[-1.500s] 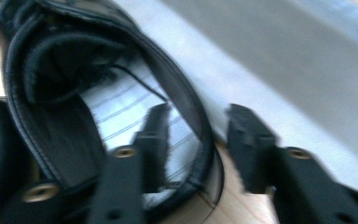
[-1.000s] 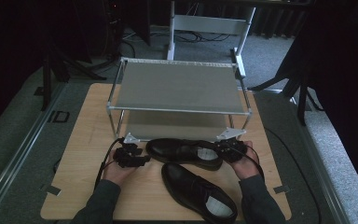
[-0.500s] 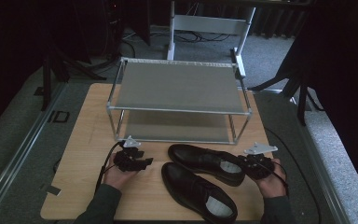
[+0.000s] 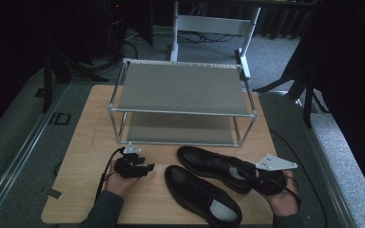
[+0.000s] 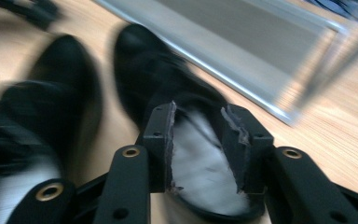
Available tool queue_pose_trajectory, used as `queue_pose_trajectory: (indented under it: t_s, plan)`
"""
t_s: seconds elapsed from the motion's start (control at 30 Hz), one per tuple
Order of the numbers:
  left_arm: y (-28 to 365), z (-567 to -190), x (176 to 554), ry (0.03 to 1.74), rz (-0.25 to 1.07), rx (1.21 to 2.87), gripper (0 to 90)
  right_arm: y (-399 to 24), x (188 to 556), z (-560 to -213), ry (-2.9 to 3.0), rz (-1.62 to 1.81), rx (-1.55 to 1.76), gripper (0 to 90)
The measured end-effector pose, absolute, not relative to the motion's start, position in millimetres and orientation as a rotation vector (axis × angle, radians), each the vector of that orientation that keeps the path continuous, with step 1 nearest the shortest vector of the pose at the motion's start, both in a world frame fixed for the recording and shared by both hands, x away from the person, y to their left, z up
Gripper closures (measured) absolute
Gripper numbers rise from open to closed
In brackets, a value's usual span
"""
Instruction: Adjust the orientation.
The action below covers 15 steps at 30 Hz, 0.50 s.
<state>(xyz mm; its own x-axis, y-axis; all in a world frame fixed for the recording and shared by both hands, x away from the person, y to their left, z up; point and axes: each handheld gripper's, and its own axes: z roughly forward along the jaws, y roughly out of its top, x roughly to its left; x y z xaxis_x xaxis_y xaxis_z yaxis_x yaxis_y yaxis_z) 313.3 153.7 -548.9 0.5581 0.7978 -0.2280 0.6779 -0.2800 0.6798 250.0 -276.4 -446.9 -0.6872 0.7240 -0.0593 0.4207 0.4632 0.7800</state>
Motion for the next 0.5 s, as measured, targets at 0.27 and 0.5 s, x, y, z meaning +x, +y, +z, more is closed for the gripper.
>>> queue_pose_trajectory:
  t_s: [0.27, 0.5]
  plan:
    - [153.7, -549.4, 312.1, 1.18, 0.201, 2.032, 46.0, -250.9, 227.4, -453.8, 2.482, 1.179, 0.857, 69.3]
    - [154.5, -549.7, 312.0, 1.183, 0.201, 2.026, 45.6, -241.5, 220.7, -466.5, 2.593, 1.121, 0.787, 67.0]
